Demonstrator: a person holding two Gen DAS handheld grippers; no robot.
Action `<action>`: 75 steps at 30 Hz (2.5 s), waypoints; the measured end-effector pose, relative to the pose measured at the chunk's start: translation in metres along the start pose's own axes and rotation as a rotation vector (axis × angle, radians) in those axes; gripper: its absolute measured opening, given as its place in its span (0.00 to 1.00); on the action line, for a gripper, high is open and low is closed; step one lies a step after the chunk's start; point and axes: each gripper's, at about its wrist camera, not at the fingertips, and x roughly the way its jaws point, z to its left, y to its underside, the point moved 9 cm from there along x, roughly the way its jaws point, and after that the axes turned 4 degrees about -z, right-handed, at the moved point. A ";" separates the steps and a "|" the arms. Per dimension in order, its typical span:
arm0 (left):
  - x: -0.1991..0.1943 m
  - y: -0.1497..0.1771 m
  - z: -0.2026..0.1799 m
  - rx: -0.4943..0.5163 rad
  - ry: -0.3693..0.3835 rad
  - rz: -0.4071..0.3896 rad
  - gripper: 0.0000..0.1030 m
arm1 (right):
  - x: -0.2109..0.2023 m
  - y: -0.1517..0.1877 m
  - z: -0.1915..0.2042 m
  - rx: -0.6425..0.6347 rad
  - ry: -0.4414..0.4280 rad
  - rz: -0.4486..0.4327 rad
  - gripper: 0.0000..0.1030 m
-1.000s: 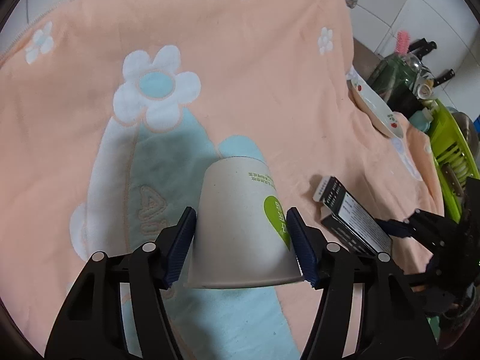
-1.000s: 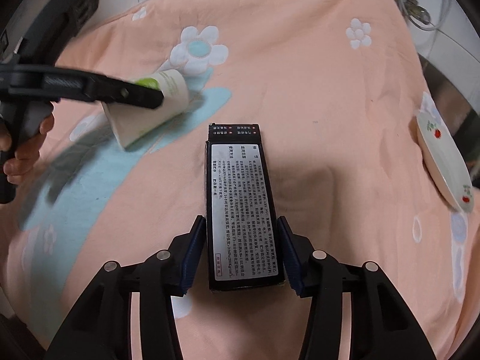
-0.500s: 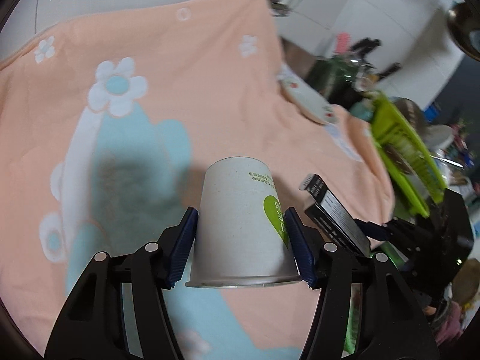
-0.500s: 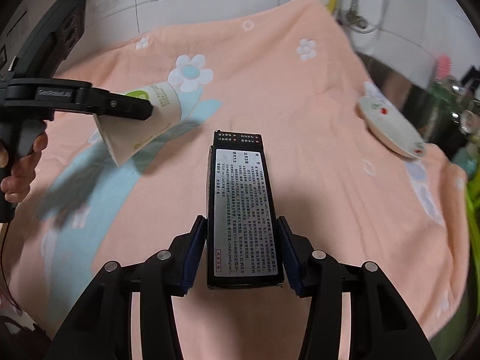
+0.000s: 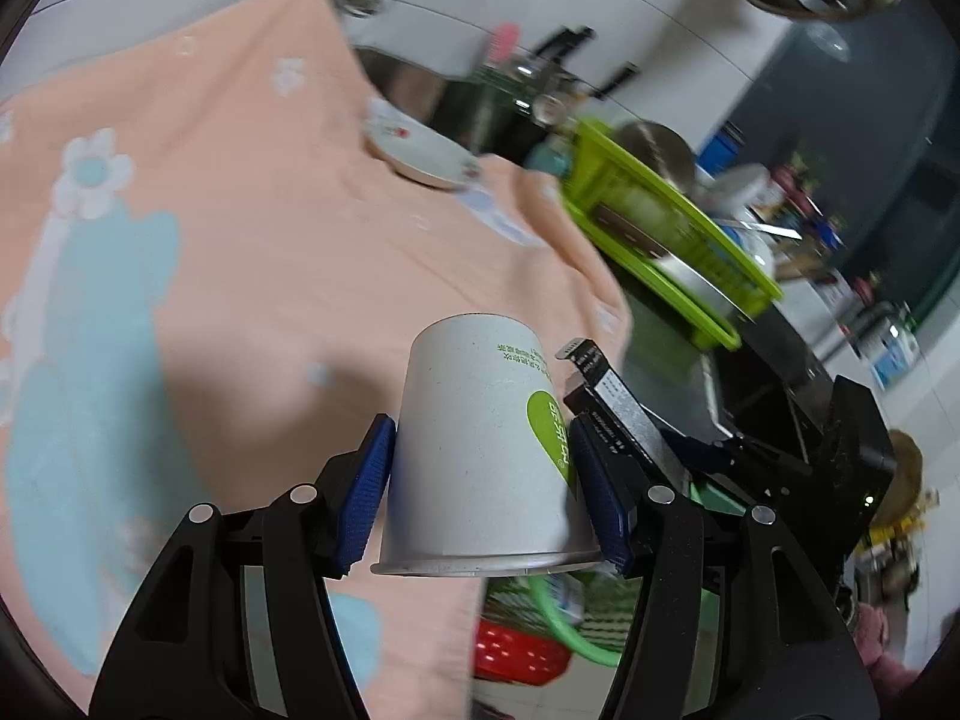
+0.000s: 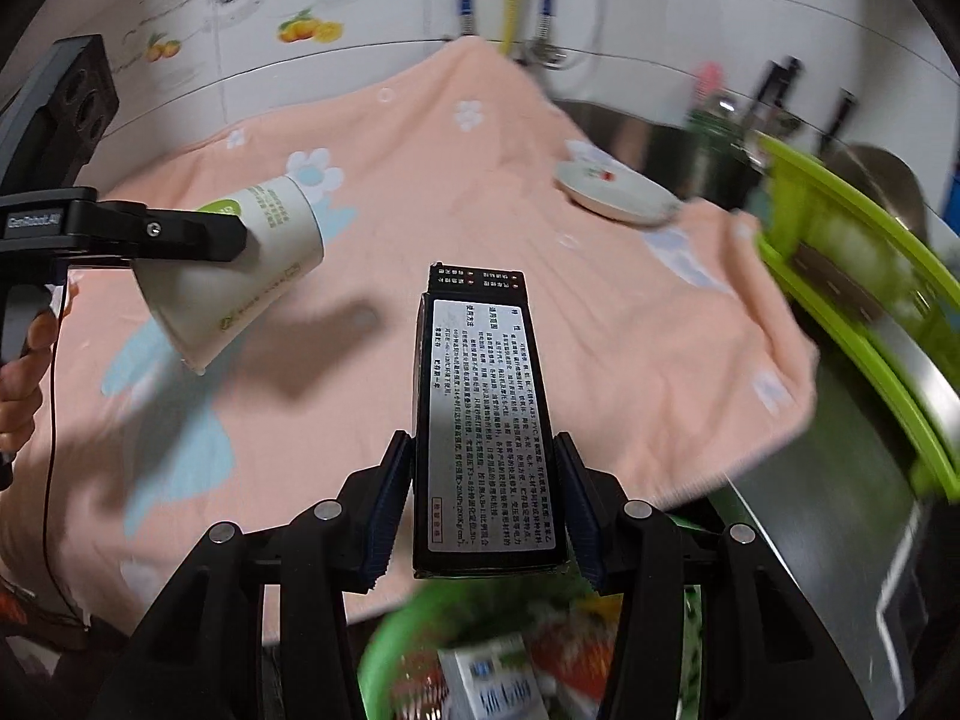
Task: Collect trash
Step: 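Carry paper cup and black box over the green basket and open both tools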
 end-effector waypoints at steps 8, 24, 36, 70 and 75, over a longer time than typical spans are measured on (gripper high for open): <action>0.028 0.039 -0.063 0.065 0.080 0.072 0.57 | -0.041 0.058 -0.036 0.082 0.090 0.011 0.45; 0.067 0.085 -0.108 0.100 0.142 0.175 0.57 | -0.062 0.146 -0.074 0.261 0.125 0.078 0.45; 0.071 0.091 -0.118 0.108 0.142 0.187 0.58 | -0.075 0.144 -0.077 0.265 0.140 0.039 0.54; 0.042 0.077 -0.095 0.155 -0.006 0.101 0.87 | -0.077 0.123 -0.054 0.266 0.098 -0.005 0.67; 0.026 0.069 -0.082 0.158 -0.051 0.056 0.91 | -0.078 0.114 -0.048 0.272 0.088 -0.020 0.73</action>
